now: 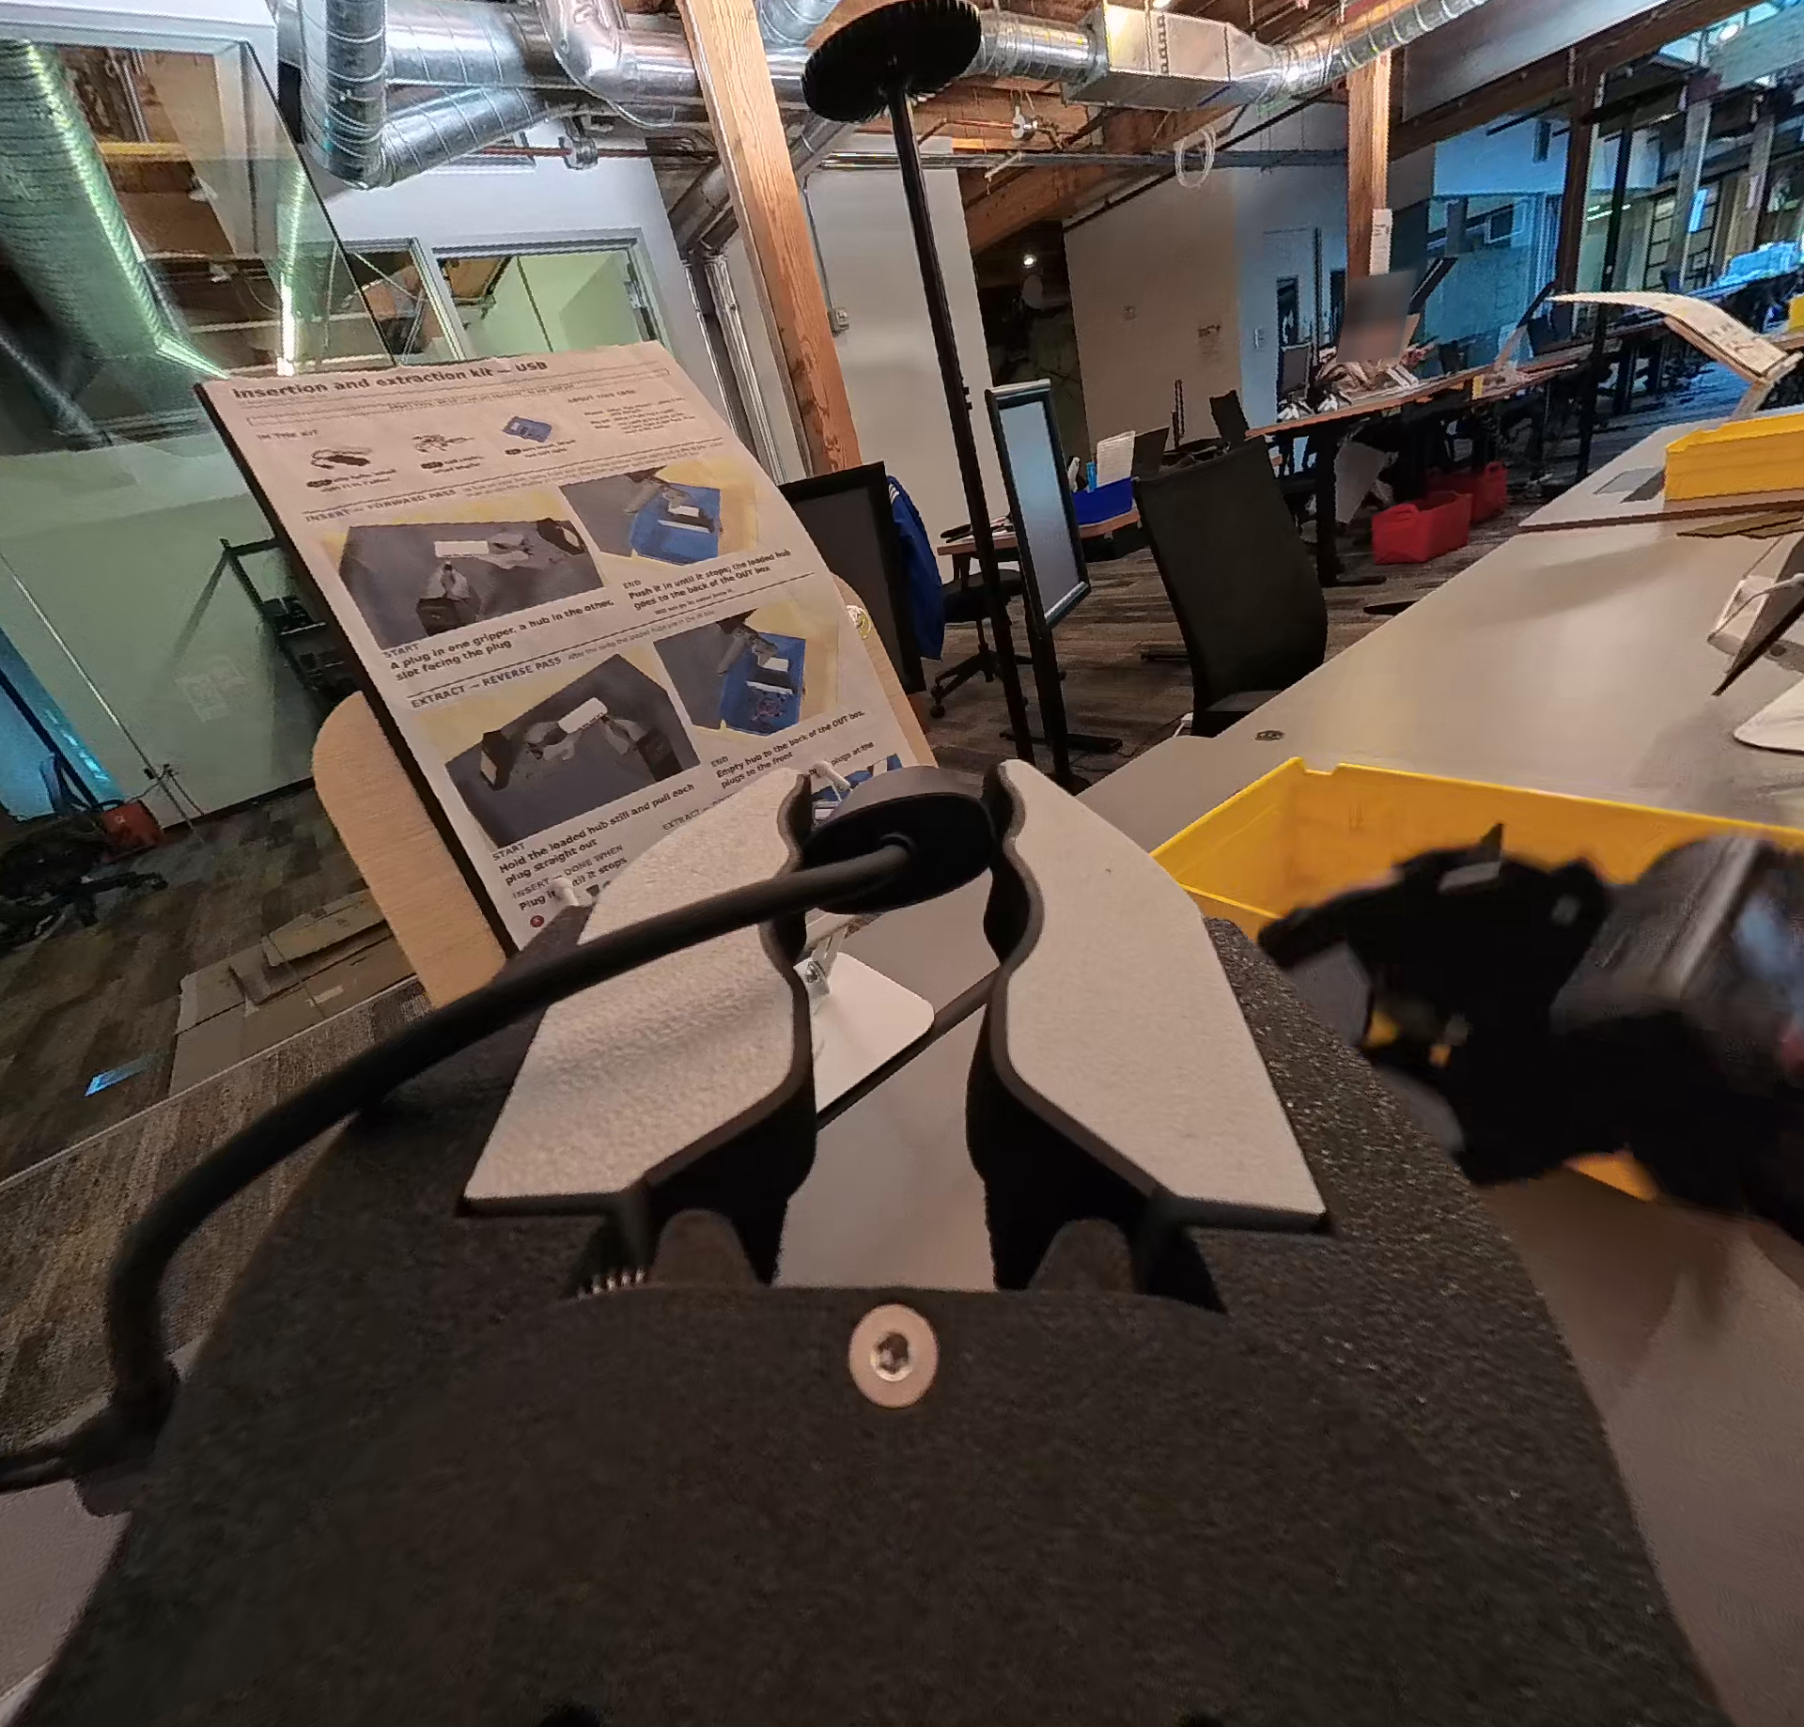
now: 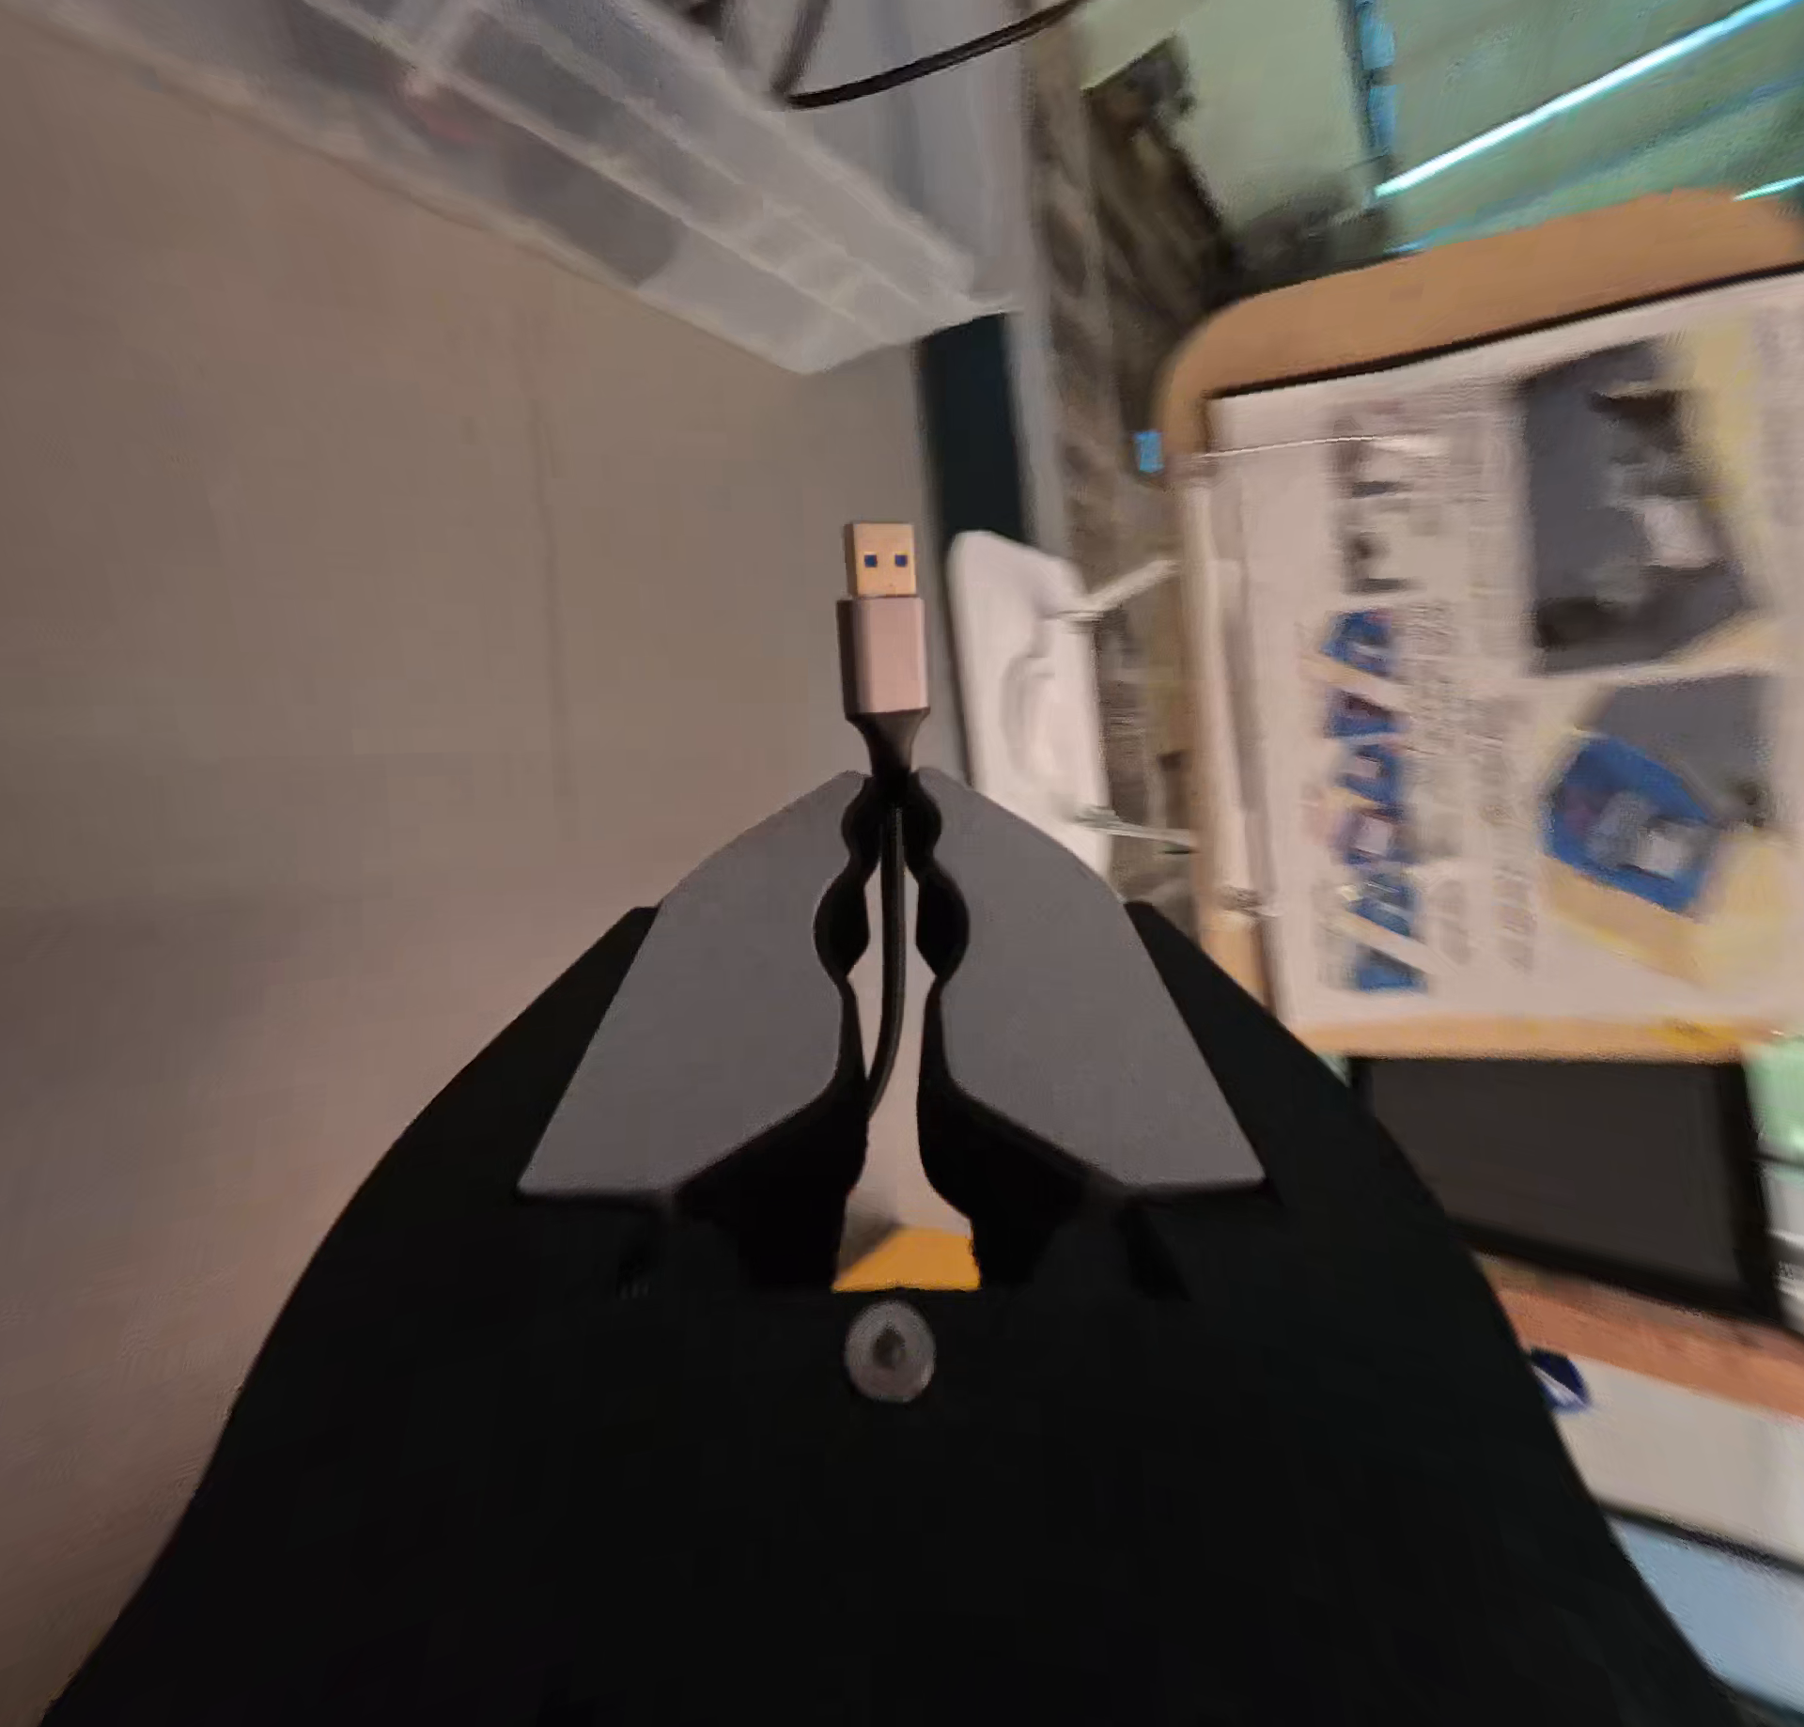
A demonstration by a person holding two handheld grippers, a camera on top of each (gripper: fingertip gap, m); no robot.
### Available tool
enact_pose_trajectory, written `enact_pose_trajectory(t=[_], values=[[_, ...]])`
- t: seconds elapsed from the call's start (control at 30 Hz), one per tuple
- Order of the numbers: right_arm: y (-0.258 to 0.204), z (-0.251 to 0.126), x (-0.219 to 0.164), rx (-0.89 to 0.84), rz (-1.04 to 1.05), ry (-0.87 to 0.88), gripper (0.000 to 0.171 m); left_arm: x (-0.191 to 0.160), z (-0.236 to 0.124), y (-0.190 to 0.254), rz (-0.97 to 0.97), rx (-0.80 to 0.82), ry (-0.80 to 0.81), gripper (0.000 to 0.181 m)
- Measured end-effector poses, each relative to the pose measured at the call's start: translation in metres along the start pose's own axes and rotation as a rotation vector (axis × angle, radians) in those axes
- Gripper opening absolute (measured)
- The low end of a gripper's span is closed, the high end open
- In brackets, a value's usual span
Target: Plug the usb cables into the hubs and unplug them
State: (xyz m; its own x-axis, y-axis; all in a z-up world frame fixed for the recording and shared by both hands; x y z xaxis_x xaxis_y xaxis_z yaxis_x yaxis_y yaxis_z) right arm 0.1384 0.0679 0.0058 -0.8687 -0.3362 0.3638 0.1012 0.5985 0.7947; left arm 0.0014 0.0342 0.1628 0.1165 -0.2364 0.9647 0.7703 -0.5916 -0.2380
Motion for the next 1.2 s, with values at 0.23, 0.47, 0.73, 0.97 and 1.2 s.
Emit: enact_pose_trajectory(t=[0.23,0.47,0.73,0.97,1.2], values=[[-0.093,0.035,0.006,0.341,0.057,-0.042,0.005,0.003,-0.005,-0.006,-0.013,0.009,0.015,0.032],[-0.129,0.042,0.007,0.428,0.047,-0.116,0.006,0.003,-0.006,-0.006,-0.025,0.002,0.018,0.032],[-0.130,0.042,0.008,0.459,0.098,-0.109,0.005,0.004,-0.006,-0.008,-0.028,0.004,0.022,0.032],[-0.129,0.042,0.006,0.683,0.390,-0.026,0.014,0.006,-0.008,-0.008,-0.030,0.003,0.030,0.032],[-0.127,0.050,0.006,0.898,0.627,0.075,0.022,0.006,-0.007,-0.006,-0.027,-0.003,0.028,0.032]])
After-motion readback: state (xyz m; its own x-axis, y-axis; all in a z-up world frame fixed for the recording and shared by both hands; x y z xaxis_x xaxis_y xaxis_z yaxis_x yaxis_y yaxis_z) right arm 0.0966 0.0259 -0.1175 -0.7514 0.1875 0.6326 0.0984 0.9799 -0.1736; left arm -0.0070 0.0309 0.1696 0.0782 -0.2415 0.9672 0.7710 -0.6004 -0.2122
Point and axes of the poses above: each gripper's, where its closed fingertips meet, z out along the fingers, x out of its top, y = z × x across the jaws, the point moved 5 cm from there along -z, back along the fingers, and after that the axes turned 2 degrees about -y, right-handed, at the moved point
